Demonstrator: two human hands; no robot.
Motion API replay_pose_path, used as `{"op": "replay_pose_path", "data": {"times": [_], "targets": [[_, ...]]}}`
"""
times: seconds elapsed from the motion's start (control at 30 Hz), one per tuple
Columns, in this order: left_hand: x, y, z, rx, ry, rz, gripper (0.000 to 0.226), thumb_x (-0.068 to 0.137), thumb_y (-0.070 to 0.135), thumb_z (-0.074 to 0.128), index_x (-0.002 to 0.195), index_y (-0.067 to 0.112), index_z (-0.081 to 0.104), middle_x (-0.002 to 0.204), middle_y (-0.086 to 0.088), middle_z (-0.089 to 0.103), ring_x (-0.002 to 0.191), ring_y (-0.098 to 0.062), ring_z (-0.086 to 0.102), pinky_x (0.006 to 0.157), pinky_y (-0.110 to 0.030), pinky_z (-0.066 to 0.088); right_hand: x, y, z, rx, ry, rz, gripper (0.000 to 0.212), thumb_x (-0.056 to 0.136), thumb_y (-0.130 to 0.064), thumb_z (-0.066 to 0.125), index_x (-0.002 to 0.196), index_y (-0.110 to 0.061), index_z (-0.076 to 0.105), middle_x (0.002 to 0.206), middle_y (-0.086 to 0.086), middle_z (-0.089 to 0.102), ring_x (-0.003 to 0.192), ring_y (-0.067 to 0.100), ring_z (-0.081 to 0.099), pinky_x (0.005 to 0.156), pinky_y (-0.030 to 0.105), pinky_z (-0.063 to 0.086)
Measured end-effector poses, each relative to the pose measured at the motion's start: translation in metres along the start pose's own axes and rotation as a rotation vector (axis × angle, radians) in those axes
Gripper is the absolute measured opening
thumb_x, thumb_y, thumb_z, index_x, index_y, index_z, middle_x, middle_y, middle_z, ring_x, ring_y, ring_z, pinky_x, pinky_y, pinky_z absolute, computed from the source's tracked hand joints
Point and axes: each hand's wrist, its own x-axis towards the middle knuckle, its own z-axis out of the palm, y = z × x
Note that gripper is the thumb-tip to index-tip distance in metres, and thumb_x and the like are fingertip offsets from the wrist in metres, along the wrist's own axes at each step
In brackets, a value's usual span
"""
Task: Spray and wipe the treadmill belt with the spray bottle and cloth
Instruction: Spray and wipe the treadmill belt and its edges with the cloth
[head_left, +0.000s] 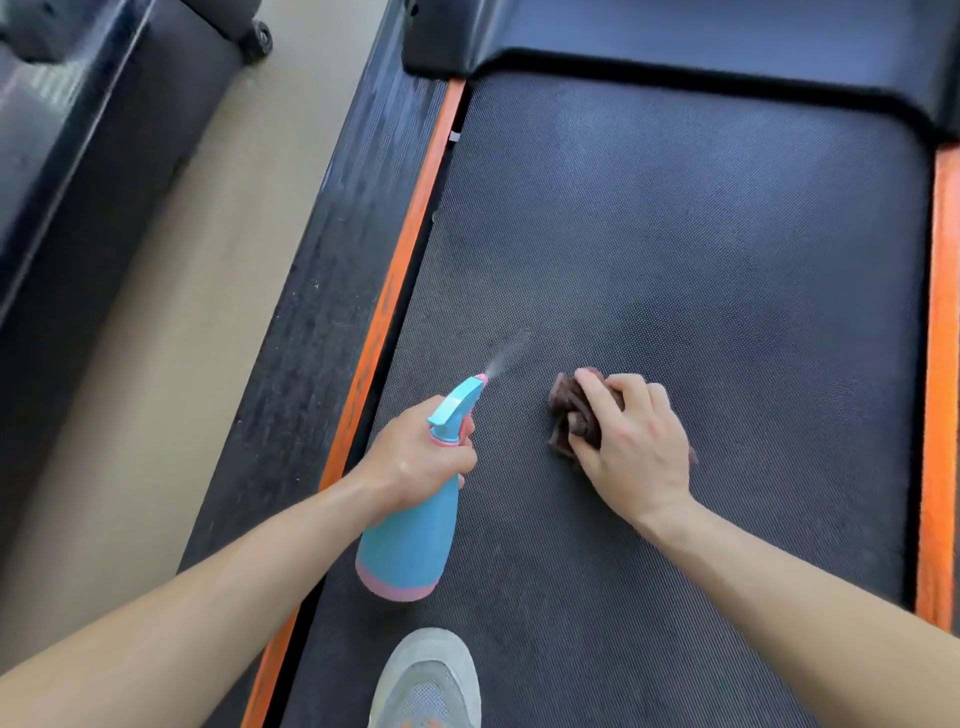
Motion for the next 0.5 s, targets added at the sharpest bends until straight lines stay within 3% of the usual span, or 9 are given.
{"op": "replay_pose_path", "data": {"times": [0.07, 0.13, 0.2, 0.3, 0.4, 0.5], "targets": [[-0.001, -0.003, -0.003, -0.001, 0.02, -0.006, 0.027, 0.066, 0.023, 0.062, 0.093, 0.018, 0.063, 0.078, 0.006, 0.066, 0.071, -0.02, 0.077, 0.092, -0.052, 0.06, 0.018, 0.0, -0.002, 0.014, 0.063, 0.051, 0.055, 0.084, -0.044, 0.055, 0.133, -0.019, 0.06, 0.111, 0.011, 0.054, 0.089, 0.034, 0.049, 0.073, 0.042, 0.051], [0.001, -0.006, -0.006, -0.041, 0.027, 0.002, 0.046, 0.066, 0.023, 0.062, 0.111, 0.019, 0.068, 0.085, 0.005, 0.068, 0.07, -0.017, 0.075, 0.093, -0.054, 0.061, 0.043, 0.001, -0.004, 0.039, 0.111, 0.116, 0.051, 0.087, -0.042, 0.057, 0.133, -0.02, 0.06, 0.112, 0.012, 0.054, 0.093, 0.036, 0.05, 0.074, 0.043, 0.051], [0.004, -0.006, -0.01, -0.095, 0.029, 0.015, 0.059, 0.067, 0.02, 0.063, 0.126, 0.029, 0.068, 0.103, 0.004, 0.07, 0.07, -0.015, 0.073, 0.094, -0.054, 0.061, 0.076, 0.005, -0.004, 0.049, 0.129, 0.172, 0.051, 0.088, -0.038, 0.063, 0.135, -0.021, 0.059, 0.117, 0.014, 0.054, 0.1, 0.038, 0.05, 0.078, 0.046, 0.051], [0.01, -0.004, -0.014, -0.171, 0.062, 0.047, 0.062, 0.082, 0.003, 0.064, 0.125, 0.047, 0.065, 0.111, 0.007, 0.069, 0.068, -0.016, 0.071, 0.088, -0.045, 0.065, 0.134, 0.011, 0.0, 0.029, 0.111, 0.253, 0.05, 0.092, -0.038, 0.062, 0.14, -0.023, 0.054, 0.128, 0.015, 0.05, 0.113, 0.039, 0.047, 0.091, 0.049, 0.048], [0.015, 0.0, -0.019, -0.217, 0.072, 0.065, 0.058, 0.089, -0.007, 0.061, 0.129, 0.035, 0.066, 0.119, -0.001, 0.069, 0.072, -0.019, 0.069, 0.069, -0.025, 0.061, 0.165, 0.003, 0.011, 0.002, 0.003, 0.267, 0.049, 0.094, -0.043, 0.058, 0.138, -0.024, 0.053, 0.133, 0.016, 0.047, 0.115, 0.041, 0.046, 0.094, 0.049, 0.046], [0.019, 0.006, -0.024, -0.216, 0.068, 0.062, 0.039, 0.09, -0.007, 0.062, 0.114, 0.022, 0.068, 0.126, -0.006, 0.068, 0.075, -0.023, 0.07, 0.063, -0.018, 0.055, 0.132, -0.016, 0.021, -0.048, -0.005, 0.048, 0.043, 0.089, -0.041, 0.057, 0.129, -0.024, 0.057, 0.117, 0.018, 0.051, 0.098, 0.039, 0.049, 0.081, 0.049, 0.05]]}}
